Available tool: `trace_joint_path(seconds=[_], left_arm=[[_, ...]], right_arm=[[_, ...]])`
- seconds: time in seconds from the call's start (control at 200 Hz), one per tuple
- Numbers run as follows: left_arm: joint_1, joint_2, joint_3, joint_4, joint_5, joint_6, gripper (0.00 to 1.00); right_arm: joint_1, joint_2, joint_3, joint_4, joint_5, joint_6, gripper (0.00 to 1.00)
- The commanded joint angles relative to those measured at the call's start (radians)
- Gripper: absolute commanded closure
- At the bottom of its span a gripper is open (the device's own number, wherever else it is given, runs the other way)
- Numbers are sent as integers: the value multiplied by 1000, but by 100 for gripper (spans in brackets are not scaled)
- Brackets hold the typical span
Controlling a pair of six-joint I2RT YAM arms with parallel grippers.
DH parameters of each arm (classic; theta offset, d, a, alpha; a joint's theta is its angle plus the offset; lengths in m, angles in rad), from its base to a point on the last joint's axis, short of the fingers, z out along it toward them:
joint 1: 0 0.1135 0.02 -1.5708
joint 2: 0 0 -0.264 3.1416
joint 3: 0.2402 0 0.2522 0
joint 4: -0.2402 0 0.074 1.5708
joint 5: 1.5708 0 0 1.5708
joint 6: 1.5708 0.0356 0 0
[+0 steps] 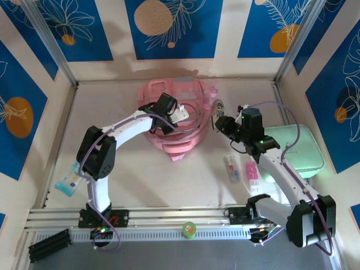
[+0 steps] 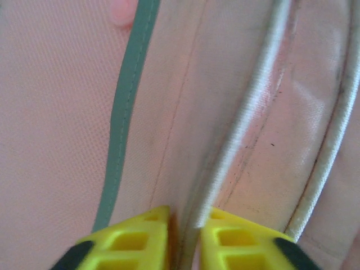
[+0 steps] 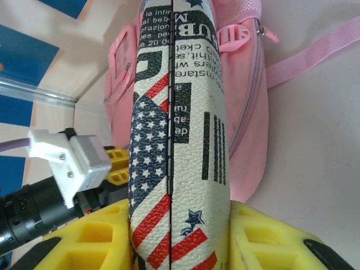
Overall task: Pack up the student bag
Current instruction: Open the student bag at the top-center of the table, then place the glasses case in the student bag.
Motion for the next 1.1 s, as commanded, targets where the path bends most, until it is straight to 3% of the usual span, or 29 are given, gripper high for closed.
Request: trace_joint_path(seconds=[0.0, 0.245, 0.535, 0.69, 0.94, 1.095], left_arm=[[-1, -67, 51, -17, 78, 1, 97], [-1, -145, 75, 14, 114, -93, 100], [-7, -262, 80, 167, 146, -370, 100], [-23, -246, 146, 161, 137, -431, 100], [-40, -261, 176, 197, 166, -501, 100], [-42, -267, 181, 209, 156, -540, 100]], right_arm=[[-22, -34, -18, -8, 12, 32, 73], [-66, -57, -39, -61, 0, 48, 73], [-77, -12, -74, 62, -340, 44, 72], [-11, 112, -41, 159, -427, 119, 73], [139, 400, 134, 269, -399, 193, 73], [173, 575, 220, 368, -318, 286, 79]])
